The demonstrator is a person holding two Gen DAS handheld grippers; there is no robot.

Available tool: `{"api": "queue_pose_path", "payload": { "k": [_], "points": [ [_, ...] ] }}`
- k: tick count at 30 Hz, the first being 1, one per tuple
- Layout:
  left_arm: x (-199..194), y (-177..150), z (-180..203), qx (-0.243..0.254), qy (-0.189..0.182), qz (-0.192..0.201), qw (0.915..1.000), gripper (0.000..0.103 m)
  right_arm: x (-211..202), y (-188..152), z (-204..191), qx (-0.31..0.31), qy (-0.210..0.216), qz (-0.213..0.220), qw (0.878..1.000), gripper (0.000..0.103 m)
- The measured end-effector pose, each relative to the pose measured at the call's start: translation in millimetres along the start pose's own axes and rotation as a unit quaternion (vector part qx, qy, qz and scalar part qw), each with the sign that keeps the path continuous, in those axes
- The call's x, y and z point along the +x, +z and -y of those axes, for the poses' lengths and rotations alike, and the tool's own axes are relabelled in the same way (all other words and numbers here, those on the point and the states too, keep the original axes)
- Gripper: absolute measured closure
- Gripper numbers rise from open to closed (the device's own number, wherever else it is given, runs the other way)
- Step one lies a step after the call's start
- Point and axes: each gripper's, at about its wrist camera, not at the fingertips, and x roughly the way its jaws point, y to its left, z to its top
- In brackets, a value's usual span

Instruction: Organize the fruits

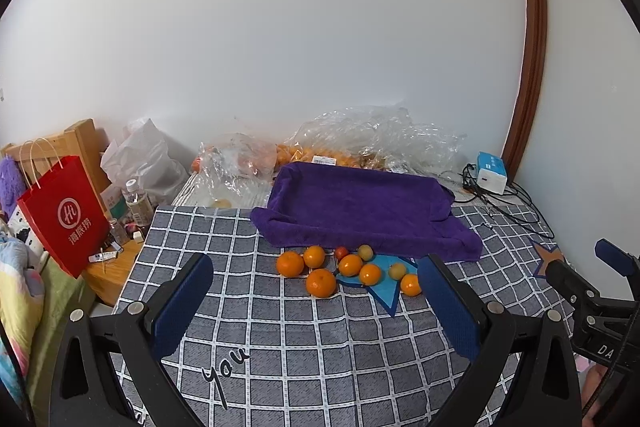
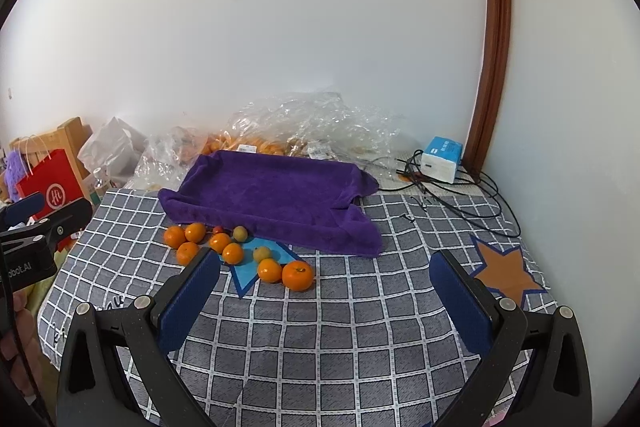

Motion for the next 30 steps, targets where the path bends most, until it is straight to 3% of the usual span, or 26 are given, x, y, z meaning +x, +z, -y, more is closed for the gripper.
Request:
{"api": "queue_pose_path", "payload": {
  "k": [10,14,16,21,25,30],
  "points": [
    [34.6,-11.0,-12.7,-0.012,0.013,-0.013,0.9998,0.000,33.2,-7.7,1.1,-0.002,0.001,-0.016,1.000,0.000],
    [59.5,-22.5,-25.0,-0.021,0.017,-0.030,0.9992,0.001,62.2,-15.0,7.8,0.021,0.023,-0.035,0.999,0.001],
    [75.4,-30.0,-30.3,-0.022,0.017,-0.047,0.9985,0.008,81.8,-20.3,10.0,0.029,0.027,-0.054,0.998,0.005],
    [105.8,-45.7,-40.8,-0.024,0.029,-0.071,0.9968,0.013,129.1,-39.2,6.3,0.017,0.019,-0.093,0.995,0.024],
    [129.0,-55.6,-48.6,-0.035,0.008,-0.096,0.9948,0.013,159.0,-56.2,0.4,0.005,0.039,-0.125,0.991,0.025],
    [151.7,-64.8,-46.2,-0.003,0.015,-0.120,0.9926,0.013,192.4,-67.7,-4.9,0.003,0.050,-0.155,0.987,0.031]
  ]
}}
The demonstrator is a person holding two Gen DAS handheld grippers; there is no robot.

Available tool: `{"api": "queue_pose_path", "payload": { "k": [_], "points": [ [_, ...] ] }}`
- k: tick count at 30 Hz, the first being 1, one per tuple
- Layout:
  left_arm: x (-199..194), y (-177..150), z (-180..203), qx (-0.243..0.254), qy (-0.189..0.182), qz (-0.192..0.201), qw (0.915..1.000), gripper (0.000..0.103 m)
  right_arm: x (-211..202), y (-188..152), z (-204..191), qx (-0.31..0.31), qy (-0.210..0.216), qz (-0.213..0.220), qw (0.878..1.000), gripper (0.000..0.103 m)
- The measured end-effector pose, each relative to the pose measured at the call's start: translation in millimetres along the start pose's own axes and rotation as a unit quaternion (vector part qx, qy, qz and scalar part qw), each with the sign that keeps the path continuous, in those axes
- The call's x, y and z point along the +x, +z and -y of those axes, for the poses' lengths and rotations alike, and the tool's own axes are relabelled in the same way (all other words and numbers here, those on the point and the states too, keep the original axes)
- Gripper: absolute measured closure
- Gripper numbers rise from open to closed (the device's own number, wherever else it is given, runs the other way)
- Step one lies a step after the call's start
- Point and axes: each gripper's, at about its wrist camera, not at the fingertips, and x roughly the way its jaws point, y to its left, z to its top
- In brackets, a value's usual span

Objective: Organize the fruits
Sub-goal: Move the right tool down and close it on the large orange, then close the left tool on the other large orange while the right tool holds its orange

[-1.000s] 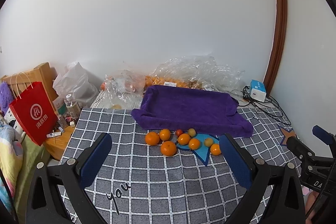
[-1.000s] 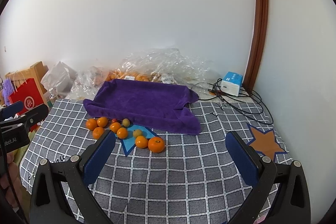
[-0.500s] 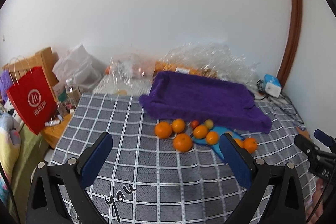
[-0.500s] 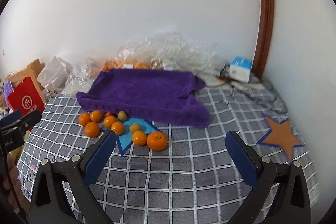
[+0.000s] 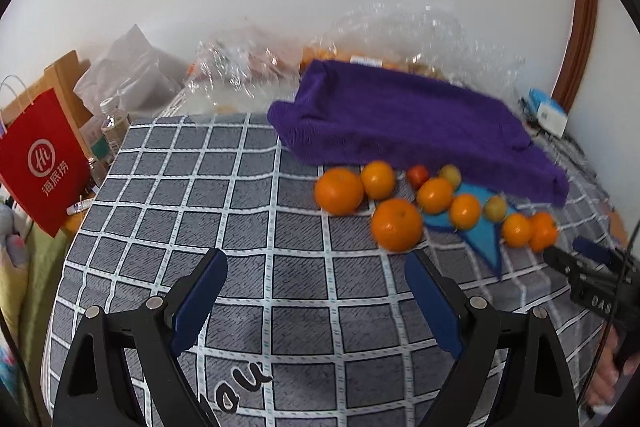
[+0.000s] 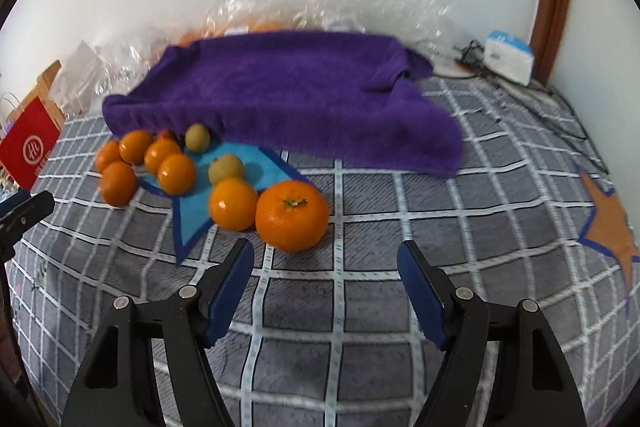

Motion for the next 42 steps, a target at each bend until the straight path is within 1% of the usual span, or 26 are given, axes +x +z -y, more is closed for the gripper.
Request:
{"api": "queue_pose_path", "payload": {
  "k": [2,5,7,10,11,12,14,15,18,22,28,32,35,38,39,40,42],
  "points": [
    [5.8,-1.2,0.1,0.003,-0.007,-0.008,0.9999,0.013,10.4,3.2,0.5,0.001,0.001,-0.009,1.000,0.032],
    [15.7,0.4,0.1,0.002,-0.017,-0.019,0.9997,0.013,19.5,8.2,-0.3,0.005,0.017,-0.013,1.000,0.032],
    [22.6,2.1,2.2,-0.001,-0.028,-0.026,0.9993,0.013,24.6,9.9,-1.8,-0.001,0.016,-0.011,1.000,0.034],
    [29.1,5.0,8.3,-0.001,-0.041,-0.026,0.9988,0.013,28.4,10.0,-3.9,-0.013,0.011,-0.002,1.000,0.045],
    [30.9,6.0,11.2,-0.001,-0.045,-0.025,0.9987,0.013,28.1,10.2,-2.8,-0.014,0.012,0.000,1.000,0.052],
    [32.9,6.9,14.4,-0.001,-0.051,-0.025,0.9984,0.013,27.5,10.3,-1.3,-0.013,0.012,0.001,1.000,0.056],
    [39.1,9.4,22.9,0.000,-0.059,-0.028,0.9979,0.013,26.7,10.6,2.5,-0.010,0.008,0.003,1.000,0.059],
    [43.2,10.7,27.0,0.002,-0.057,-0.030,0.9980,0.013,25.8,10.9,5.6,-0.007,0.001,0.006,1.000,0.060],
    [53.1,12.0,36.6,0.010,-0.048,-0.029,0.9984,0.013,26.3,12.5,13.8,-0.001,-0.013,0.009,1.000,0.060],
    [63.2,11.5,43.1,0.007,-0.044,-0.026,0.9987,0.030,30.0,12.2,18.7,0.005,-0.013,0.008,1.000,0.060],
    [69.5,7.6,46.5,0.014,-0.055,-0.031,0.9979,0.032,30.8,12.7,19.8,0.008,-0.013,0.011,1.000,0.060],
    [70.7,7.2,47.8,0.017,-0.051,-0.032,0.9980,0.032,31.6,12.1,18.8,0.005,-0.017,0.011,1.000,0.059],
    [71.1,7.2,48.5,0.019,-0.049,-0.032,0.9981,0.031,32.5,12.1,17.1,-0.002,-0.011,0.008,1.000,0.051],
    [70.5,8.1,47.6,0.013,-0.057,-0.030,0.9979,0.031,32.0,11.2,15.2,-0.008,-0.009,0.009,1.000,0.051],
    [69.4,8.4,45.9,0.007,-0.062,-0.026,0.9977,0.038,31.7,10.9,15.0,-0.009,-0.008,0.010,1.000,0.052],
    [67.8,8.3,43.4,0.000,-0.068,-0.022,0.9975,0.052,31.1,10.8,15.1,-0.009,-0.006,0.011,1.000,0.053],
    [65.4,7.0,37.4,-0.014,-0.079,-0.017,0.9966,0.058,30.1,10.5,15.9,-0.007,0.000,0.013,1.000,0.059]
  ]
}}
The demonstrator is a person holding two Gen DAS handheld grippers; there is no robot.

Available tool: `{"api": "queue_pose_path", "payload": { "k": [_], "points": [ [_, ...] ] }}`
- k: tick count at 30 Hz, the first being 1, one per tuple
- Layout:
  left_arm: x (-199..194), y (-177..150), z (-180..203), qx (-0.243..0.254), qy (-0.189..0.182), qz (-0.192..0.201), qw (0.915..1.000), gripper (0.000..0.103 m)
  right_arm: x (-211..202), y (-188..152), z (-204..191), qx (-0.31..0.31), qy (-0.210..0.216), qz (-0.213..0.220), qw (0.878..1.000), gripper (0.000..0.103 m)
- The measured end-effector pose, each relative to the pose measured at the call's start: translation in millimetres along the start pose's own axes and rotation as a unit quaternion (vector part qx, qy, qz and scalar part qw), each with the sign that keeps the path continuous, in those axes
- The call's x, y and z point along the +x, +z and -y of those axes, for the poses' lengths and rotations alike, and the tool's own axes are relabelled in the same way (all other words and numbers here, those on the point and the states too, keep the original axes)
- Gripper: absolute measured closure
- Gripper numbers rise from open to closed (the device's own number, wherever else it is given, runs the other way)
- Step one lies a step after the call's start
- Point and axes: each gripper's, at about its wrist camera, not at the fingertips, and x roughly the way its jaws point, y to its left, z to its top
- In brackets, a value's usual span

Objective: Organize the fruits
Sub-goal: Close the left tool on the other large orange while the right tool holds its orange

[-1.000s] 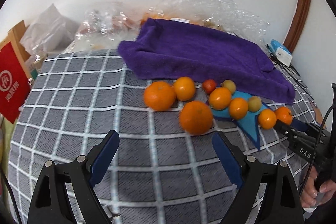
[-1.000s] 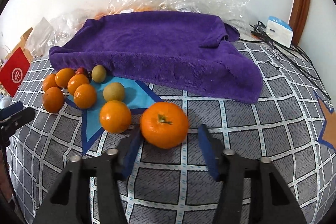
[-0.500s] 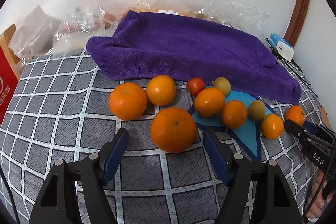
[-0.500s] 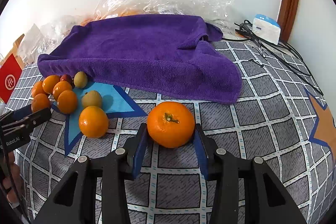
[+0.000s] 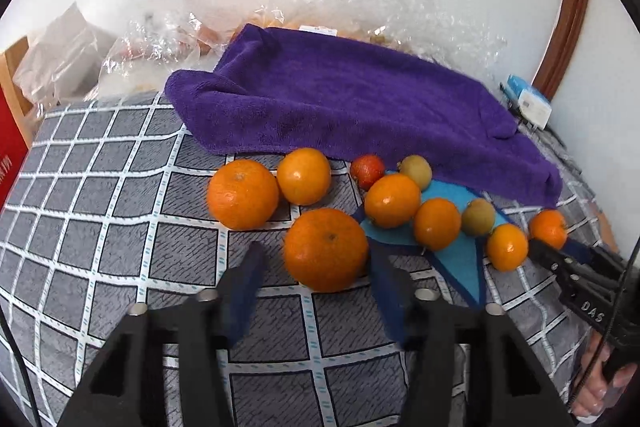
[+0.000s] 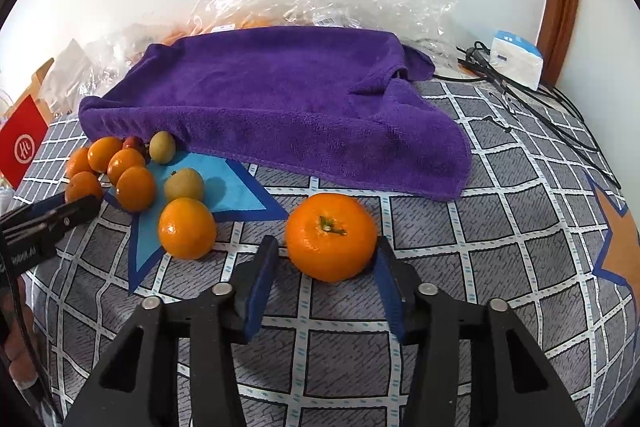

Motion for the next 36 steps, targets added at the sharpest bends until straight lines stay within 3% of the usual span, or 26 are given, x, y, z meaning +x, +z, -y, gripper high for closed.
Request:
{"api": "queue_pose_path", "payload": {
  "k": [2,12,18,21,24,29,30,31,36],
  "points": [
    [-2.8,-0.5,-3.4,-0.010,-0.008,0.008,0.9999,0.063,-0.9,-0.5,1.4,0.004,0.005,0.002,1.000,0.060],
    [-22.0,-4.2,-4.1,-0.016,-0.029,0.059,0.9977,0.067,-6.4,-1.6,4.6,0.012,0.024,0.013,1.000,0.061],
    [-14.2,-5.0,-7.9,-0.028,-0.044,0.029,0.9982,0.067,-4.0,-2.8,2.8,0.010,0.018,0.006,1.000,0.061],
    [-5.6,-6.0,-10.8,-0.040,-0.059,0.001,0.9975,0.060,-2.4,-2.4,1.6,0.005,0.011,0.002,1.000,0.061],
    [-3.8,-6.2,-10.6,-0.042,-0.051,0.005,0.9978,0.053,-2.2,-2.5,0.7,0.003,0.010,0.003,1.000,0.061],
    [-2.6,-7.0,-10.9,-0.045,-0.047,0.007,0.9979,0.054,-2.2,-2.4,4.5,0.011,0.018,0.004,1.000,0.061],
    [-2.4,-7.0,-10.3,-0.044,-0.047,0.007,0.9979,0.056,-2.4,-2.5,4.7,0.011,0.021,0.006,1.000,0.061],
    [-2.3,-6.6,-9.7,-0.043,-0.051,0.007,0.9978,0.065,-2.6,-2.9,5.4,0.011,0.022,0.006,1.000,0.061],
    [-4.7,-6.0,-9.9,-0.043,-0.065,0.011,0.9969,0.065,-5.2,-3.7,7.8,0.016,0.033,0.015,0.999,0.061]
  ]
}}
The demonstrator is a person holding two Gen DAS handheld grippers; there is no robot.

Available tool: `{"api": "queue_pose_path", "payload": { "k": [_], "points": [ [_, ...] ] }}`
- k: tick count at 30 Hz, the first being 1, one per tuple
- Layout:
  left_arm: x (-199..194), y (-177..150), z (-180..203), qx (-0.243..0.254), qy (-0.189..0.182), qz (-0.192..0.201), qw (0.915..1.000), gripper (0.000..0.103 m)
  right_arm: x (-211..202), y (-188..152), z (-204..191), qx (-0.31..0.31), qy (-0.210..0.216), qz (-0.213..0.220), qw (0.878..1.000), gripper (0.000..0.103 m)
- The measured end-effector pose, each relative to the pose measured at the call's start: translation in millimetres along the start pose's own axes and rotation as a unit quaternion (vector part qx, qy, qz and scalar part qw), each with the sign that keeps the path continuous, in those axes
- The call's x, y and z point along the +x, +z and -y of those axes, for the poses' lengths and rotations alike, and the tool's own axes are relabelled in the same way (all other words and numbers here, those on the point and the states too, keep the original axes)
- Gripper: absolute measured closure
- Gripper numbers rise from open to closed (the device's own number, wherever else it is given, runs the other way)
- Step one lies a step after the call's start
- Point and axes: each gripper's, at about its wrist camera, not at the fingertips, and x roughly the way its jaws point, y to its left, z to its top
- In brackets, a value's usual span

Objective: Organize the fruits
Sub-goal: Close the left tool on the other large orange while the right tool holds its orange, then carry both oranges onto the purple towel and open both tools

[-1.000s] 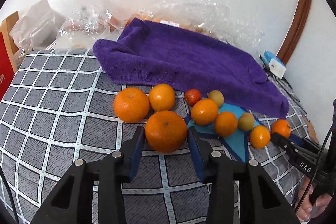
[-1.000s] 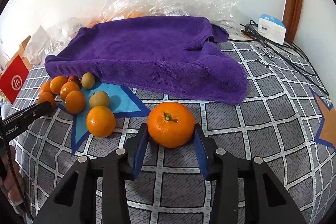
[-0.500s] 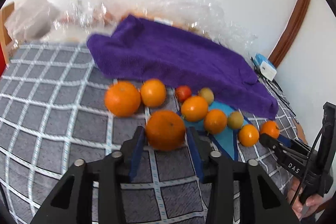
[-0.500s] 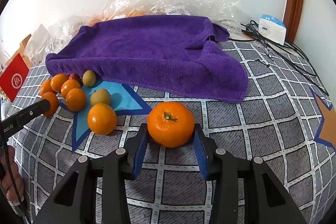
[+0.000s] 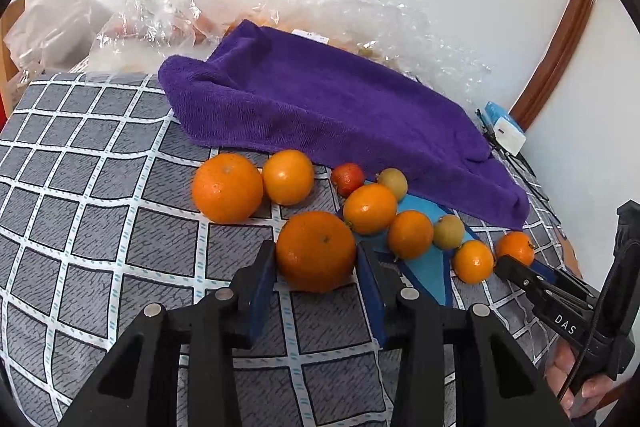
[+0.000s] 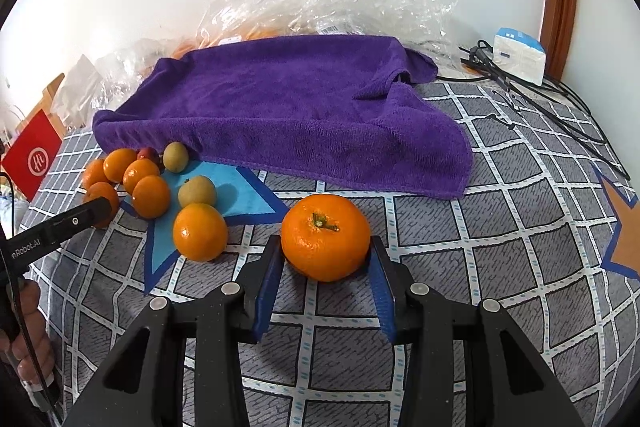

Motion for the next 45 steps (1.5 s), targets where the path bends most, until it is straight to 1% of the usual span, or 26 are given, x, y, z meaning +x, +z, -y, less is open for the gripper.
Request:
{"api": "queue_pose_path", "payload": {
  "k": [5,7,9,11,13,15,18,22,25,30,34,39,45],
  "points": [
    [-17.4,-0.8,1.9,0.007,-0.003,0.039,0.9992,0.065,-7.9,-1.7,0.2,0.000,0.010,0.019,1.000,0.061],
    [-24.7,1.3,1.1,0.004,-0.010,0.052,0.9986,0.065,-12.1,-2.1,1.2,0.000,0.020,0.025,0.999,0.061],
    [-29.7,4.8,1.4,-0.001,-0.013,0.051,0.9986,0.065,-14.5,-2.0,3.2,0.008,0.026,0.023,0.999,0.061],
    [-38.4,8.1,0.6,-0.007,-0.018,0.049,0.9986,0.065,-16.6,0.0,3.9,0.008,0.019,0.018,1.000,0.061],
    [-47.3,15.0,2.6,-0.004,-0.017,0.053,0.9984,0.065,-22.4,5.4,4.4,0.007,0.014,0.023,1.000,0.061],
    [-58.3,27.0,4.4,0.005,-0.005,0.062,0.9980,0.065,-29.2,14.1,5.8,0.011,0.012,0.032,0.999,0.061],
    [-68.6,46.3,5.4,0.003,0.000,0.068,0.9977,0.065,-36.6,30.7,5.3,0.012,0.007,0.043,0.999,0.061],
    [-72.7,74.1,9.6,0.003,0.005,0.071,0.9974,0.065,-42.4,56.8,4.8,0.009,0.003,0.056,0.998,0.061],
    [-74.9,99.1,13.5,0.007,0.013,0.082,0.9966,0.065,-46.7,80.0,2.5,0.006,0.000,0.070,0.998,0.061],
    [-68.2,131.2,19.7,0.010,0.015,0.090,0.9958,0.065,-45.6,116.2,-0.2,0.002,-0.007,0.089,0.996,0.061],
    [-58.3,145.5,21.6,0.013,0.019,0.092,0.9955,0.065,-37.9,134.7,-0.1,0.002,-0.002,0.093,0.996,0.061],
    [-36.8,159.2,26.0,0.015,0.019,0.085,0.9961,0.065,-20.3,148.1,0.5,0.001,0.003,0.091,0.996,0.061],
    [-9.3,171.1,24.4,0.019,0.026,0.076,0.9966,0.065,10.1,156.1,8.2,0.011,-0.003,0.072,0.997,0.061]
  ]
}}
